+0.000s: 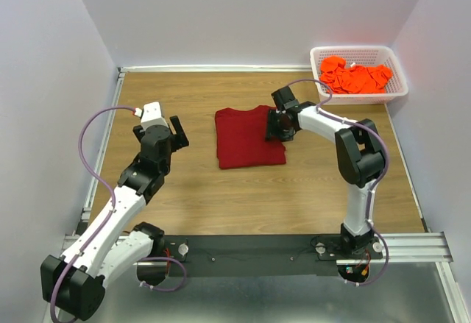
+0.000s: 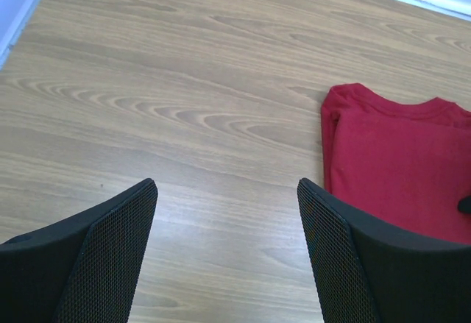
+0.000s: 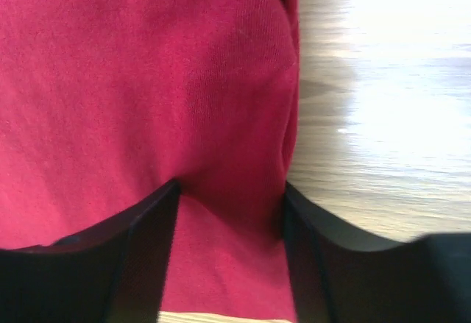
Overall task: Fold and stack the t-shirts
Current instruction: Neatly place the folded tshirt to the corner
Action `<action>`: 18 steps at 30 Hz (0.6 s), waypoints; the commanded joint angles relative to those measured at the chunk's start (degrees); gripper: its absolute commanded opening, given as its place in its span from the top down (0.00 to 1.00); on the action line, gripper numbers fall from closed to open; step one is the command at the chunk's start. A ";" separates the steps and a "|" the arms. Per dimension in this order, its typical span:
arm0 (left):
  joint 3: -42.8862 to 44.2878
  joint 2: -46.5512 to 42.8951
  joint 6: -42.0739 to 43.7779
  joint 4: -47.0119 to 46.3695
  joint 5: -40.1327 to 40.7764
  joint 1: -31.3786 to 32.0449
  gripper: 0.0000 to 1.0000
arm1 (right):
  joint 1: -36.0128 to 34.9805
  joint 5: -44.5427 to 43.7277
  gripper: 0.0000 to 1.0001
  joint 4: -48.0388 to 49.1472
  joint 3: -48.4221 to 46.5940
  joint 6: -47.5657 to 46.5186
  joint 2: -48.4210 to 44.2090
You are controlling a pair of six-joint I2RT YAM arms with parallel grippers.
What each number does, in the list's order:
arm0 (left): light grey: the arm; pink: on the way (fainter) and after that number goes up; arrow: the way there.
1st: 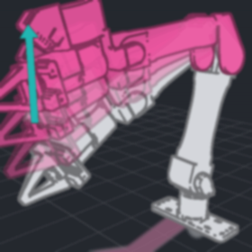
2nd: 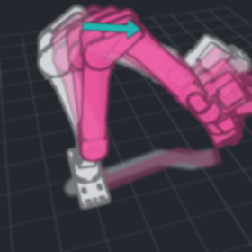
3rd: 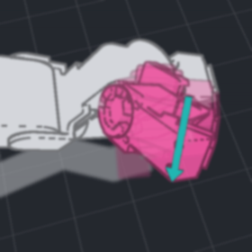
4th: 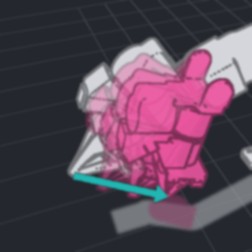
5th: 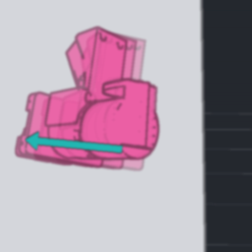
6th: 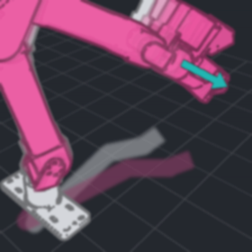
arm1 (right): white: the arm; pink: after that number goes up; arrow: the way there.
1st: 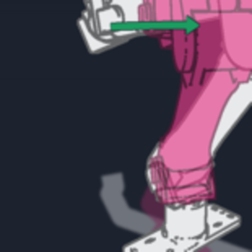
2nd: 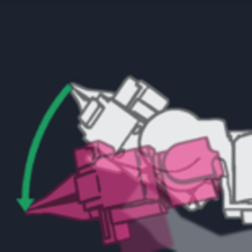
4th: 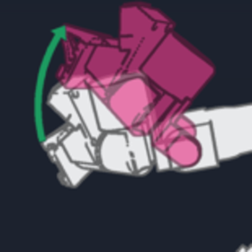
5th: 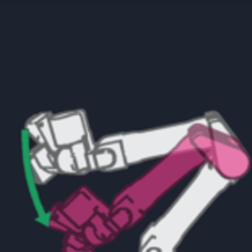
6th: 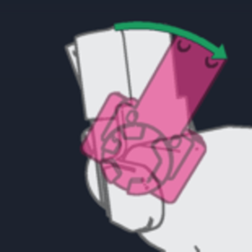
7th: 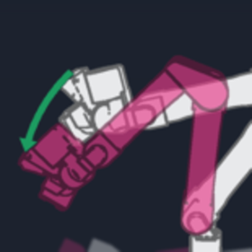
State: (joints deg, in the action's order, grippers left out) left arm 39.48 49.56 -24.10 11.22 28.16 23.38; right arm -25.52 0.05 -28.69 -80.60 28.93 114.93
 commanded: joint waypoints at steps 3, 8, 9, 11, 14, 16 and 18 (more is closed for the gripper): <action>-0.99 -3.68 1.42 -3.31 4.70 1.67 0.15 | -1.29 -5.74 0.50 -1.72 -0.53 1.22 3.81; -1.60 -6.66 1.51 -3.40 5.94 3.16 0.15 | -0.24 -16.28 0.95 -4.00 6.21 -2.55 0.56; -1.69 -7.10 1.42 -3.40 6.11 3.25 0.15 | 0.11 -17.97 0.99 -4.62 7.55 -4.39 -1.71; -1.95 -7.98 1.25 -3.40 6.64 3.43 0.15 | 2.22 -20.17 0.99 -5.50 11.84 -6.33 -3.92; -2.39 -9.65 1.42 -3.49 7.87 3.43 0.15 | 6.60 -25.44 0.99 -6.64 16.51 -10.20 -8.84; -2.57 -10.80 1.42 -3.49 8.74 3.43 0.15 | 9.86 -28.17 0.99 -6.91 20.38 -13.10 -11.47; -2.83 -11.41 1.51 -3.40 9.36 3.52 0.15 | 14.69 -33.06 0.99 -7.17 21.36 -17.73 -12.36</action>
State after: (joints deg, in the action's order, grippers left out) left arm 37.58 39.79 -22.85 9.10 33.39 26.65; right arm -17.87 -18.79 -28.62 -63.99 20.49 102.74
